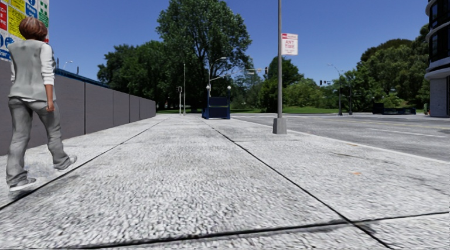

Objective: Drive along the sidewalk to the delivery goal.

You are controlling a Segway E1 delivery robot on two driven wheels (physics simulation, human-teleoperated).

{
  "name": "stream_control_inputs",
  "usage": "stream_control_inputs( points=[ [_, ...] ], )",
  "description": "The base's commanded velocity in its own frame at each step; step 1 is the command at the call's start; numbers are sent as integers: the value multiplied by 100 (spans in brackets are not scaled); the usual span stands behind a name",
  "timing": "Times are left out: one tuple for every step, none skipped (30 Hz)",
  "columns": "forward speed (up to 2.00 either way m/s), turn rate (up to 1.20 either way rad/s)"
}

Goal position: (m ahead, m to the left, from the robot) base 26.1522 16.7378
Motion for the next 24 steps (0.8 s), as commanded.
stream_control_inputs(
  points=[
    [199, 23],
    [199, 23],
    [199, 23],
    [199, 24],
    [199, 30],
    [199, 30],
    [199, 35],
    [199, 36],
    [199, 36],
    [199, 36],
    [199, 36],
    [199, 36],
    [199, 36],
    [199, 36],
    [199, 36],
    [199, 36],
    [199, 36],
    [199, 36],
    [199, 36],
    [199, 36],
    [199, 36],
    [199, 36],
    [199, 36],
    [199, 36]
  ],
)
